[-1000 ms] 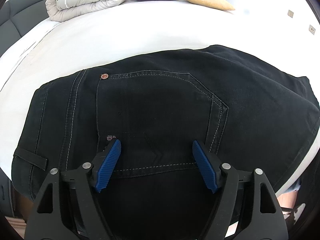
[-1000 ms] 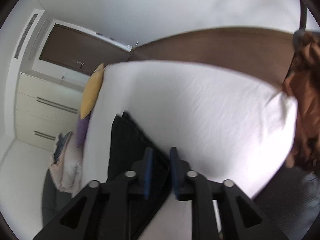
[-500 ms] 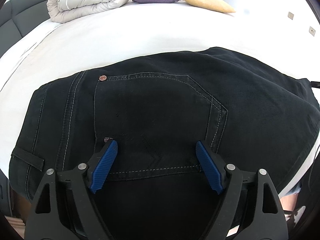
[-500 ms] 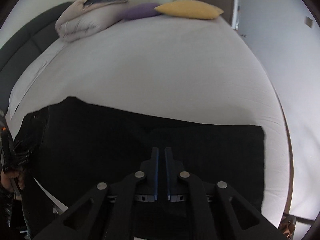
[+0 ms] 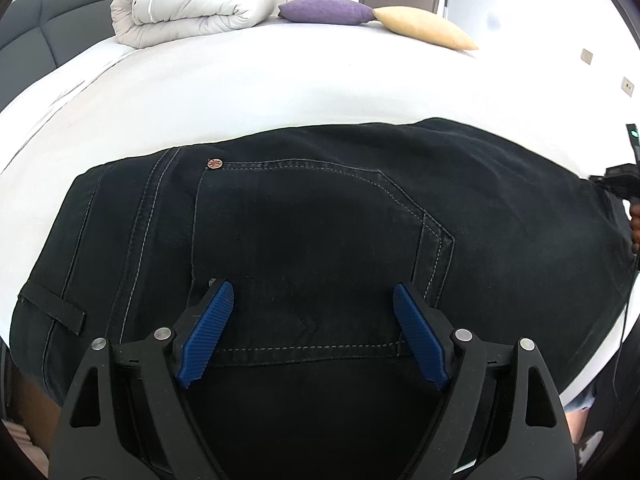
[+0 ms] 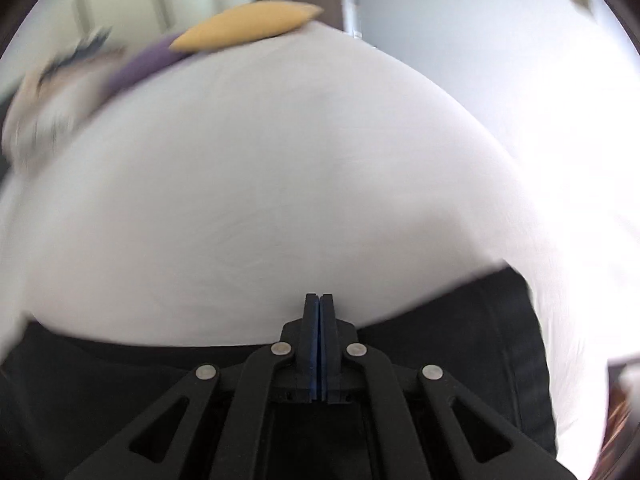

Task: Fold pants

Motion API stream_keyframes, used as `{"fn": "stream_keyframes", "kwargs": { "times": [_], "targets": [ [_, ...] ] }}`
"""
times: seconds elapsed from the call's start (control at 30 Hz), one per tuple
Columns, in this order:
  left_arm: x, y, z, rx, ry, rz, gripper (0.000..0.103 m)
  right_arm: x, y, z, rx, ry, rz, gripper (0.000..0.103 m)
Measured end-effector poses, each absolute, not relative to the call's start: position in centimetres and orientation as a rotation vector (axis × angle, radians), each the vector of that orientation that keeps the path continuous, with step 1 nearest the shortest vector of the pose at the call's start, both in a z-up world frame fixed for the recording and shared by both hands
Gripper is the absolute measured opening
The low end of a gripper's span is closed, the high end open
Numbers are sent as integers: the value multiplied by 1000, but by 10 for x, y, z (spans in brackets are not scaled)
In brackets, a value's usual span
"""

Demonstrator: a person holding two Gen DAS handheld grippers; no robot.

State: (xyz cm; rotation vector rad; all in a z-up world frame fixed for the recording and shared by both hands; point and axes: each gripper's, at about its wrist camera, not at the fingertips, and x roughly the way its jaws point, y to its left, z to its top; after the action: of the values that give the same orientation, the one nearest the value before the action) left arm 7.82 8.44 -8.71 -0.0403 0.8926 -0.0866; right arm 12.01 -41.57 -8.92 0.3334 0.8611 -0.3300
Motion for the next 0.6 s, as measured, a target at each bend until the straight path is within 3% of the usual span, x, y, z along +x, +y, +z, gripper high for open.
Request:
{"fn": "stream_keyframes", "kwargs": {
  "times": [0.1, 0.33, 0.37, 0.6],
  "targets": [
    [76, 85, -87, -64, 877, -81, 82, 91, -388, -70, 353, 805, -147, 6],
    [77, 71, -84, -36, 885, -77, 82, 116, -272, -114, 256, 1029, 249, 6],
    [76, 71, -86, -17, 886, -71, 82, 127, -280, -126, 258, 1042, 177, 0],
    [73, 86, -84, -41, 866, -62, 82, 127, -394, -106, 340, 902, -333, 0]
  ]
}}
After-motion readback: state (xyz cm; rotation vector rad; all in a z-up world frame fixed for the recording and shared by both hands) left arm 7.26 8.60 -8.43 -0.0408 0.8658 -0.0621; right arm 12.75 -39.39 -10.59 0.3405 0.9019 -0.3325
